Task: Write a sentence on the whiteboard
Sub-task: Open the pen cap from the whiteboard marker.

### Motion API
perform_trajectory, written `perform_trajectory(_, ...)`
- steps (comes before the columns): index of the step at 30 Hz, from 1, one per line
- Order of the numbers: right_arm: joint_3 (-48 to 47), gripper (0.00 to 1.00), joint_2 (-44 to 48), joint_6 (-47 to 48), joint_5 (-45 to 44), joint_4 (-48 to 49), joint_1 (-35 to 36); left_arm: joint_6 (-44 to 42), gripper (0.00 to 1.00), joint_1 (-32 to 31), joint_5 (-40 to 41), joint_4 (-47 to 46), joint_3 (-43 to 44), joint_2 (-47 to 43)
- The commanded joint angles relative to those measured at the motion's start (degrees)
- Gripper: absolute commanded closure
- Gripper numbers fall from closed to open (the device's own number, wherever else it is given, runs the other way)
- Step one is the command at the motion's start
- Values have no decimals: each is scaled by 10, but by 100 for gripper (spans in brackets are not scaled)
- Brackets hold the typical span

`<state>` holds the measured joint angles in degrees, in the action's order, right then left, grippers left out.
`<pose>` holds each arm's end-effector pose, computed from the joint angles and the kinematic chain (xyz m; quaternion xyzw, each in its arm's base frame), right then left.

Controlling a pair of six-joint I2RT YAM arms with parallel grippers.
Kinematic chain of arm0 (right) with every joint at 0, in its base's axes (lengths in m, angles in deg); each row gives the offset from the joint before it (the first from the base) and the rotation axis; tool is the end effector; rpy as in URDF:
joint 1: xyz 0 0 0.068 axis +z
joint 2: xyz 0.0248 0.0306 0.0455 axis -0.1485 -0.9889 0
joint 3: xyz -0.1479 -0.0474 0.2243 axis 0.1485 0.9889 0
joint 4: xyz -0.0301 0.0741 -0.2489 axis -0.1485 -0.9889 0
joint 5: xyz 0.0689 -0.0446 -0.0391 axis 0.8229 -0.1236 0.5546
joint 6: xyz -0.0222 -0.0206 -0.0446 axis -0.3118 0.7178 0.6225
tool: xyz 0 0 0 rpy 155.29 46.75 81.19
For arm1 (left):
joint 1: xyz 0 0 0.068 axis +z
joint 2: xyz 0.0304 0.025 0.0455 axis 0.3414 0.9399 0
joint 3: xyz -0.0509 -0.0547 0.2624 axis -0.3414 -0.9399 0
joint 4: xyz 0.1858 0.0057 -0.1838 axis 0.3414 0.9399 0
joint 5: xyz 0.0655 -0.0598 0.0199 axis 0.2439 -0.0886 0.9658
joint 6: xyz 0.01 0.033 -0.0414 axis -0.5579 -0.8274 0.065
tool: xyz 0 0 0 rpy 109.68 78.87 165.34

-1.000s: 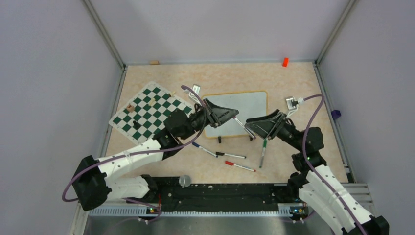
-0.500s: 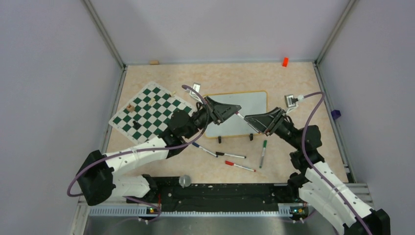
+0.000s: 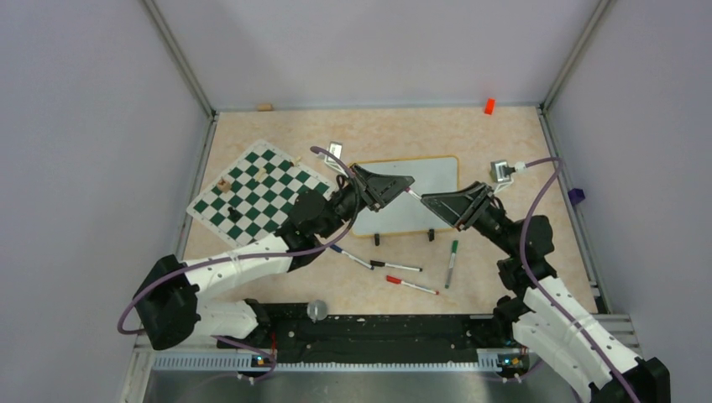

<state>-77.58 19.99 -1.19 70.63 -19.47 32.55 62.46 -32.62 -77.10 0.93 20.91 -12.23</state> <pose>0.1411 0.0818 0.3082 0.0084 0.5811 0.6725 0.4583 0.1728 -0.2275 0.3366 -0.0609 0.5905 -0.6980 0.4005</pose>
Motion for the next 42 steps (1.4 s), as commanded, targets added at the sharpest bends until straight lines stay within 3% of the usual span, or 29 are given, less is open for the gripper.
perform_trajectory(1,-18,57,-1,-10,-2,46,10,-4,100,-3,10,-38,13,7)
perform_trajectory(5,-19,67,-2,-14,-2,49,10,-5,100,-6,19,-38,14,10)
perform_trajectory(8,-19,60,-3,-18,-1,52,11,-9,100,-7,34,-38,14,11)
perform_trajectory(17,-15,60,-4,-20,-1,56,10,-10,100,-8,38,-40,20,17)
perform_trajectory(24,-12,75,-4,-22,-3,57,10,-8,100,-9,36,-45,23,26)
perform_trajectory(34,-13,65,-9,-20,1,54,11,-10,100,-9,35,-43,24,29)
perform_trajectory(42,-15,69,-18,-18,7,51,11,-11,100,-9,33,-44,27,35)
